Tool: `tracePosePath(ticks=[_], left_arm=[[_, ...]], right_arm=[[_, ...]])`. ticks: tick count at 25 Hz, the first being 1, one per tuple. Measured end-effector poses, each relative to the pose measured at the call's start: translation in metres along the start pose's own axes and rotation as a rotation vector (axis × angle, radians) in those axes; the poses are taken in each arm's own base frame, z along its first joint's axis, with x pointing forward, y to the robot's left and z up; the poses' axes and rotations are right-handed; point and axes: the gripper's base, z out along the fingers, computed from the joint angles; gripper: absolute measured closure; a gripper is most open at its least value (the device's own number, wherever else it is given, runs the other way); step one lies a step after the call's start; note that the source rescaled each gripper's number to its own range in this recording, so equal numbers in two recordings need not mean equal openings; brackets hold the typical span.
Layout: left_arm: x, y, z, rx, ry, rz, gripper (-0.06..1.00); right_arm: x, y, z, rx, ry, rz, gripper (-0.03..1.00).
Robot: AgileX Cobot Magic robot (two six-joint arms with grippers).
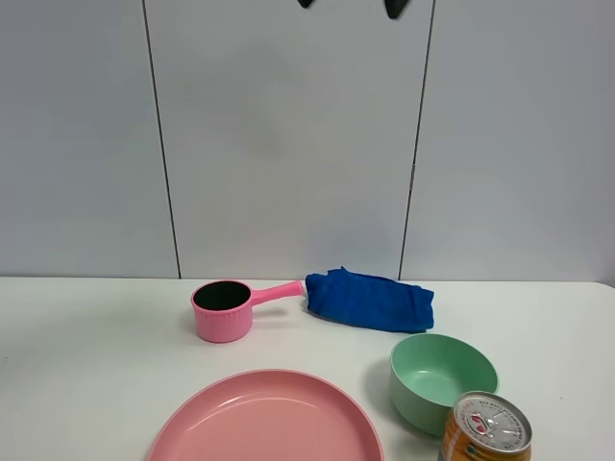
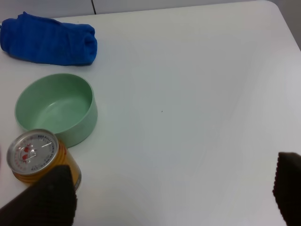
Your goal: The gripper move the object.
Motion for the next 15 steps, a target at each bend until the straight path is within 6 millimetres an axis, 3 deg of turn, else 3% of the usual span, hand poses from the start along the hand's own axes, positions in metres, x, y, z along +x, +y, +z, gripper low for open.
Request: tracePosePath(ticks=[2,5,10,15], left_arm=[[0.005,0.027,-0.008,-0.046,0.011,-0.021,0.81],[0.029,0.066,-0.010,-0.116,0.091,-0.060,0.81],[0.097,0.118,-0.020,-0.180,0.268,-0.182,0.81],[0.172,0.155,-0.057,-0.255,0.353,-0.351,0.81]], right_arm=[[0.000,0.000,0.000,0.000,0.000,0.000,-0.03],[0.000,0.000,0.000,0.000,0.000,0.000,-0.03],[0.000,0.000,0.000,0.000,0.000,0.000,-0.03],[0.000,0.000,0.000,0.000,0.000,0.000,-0.03]])
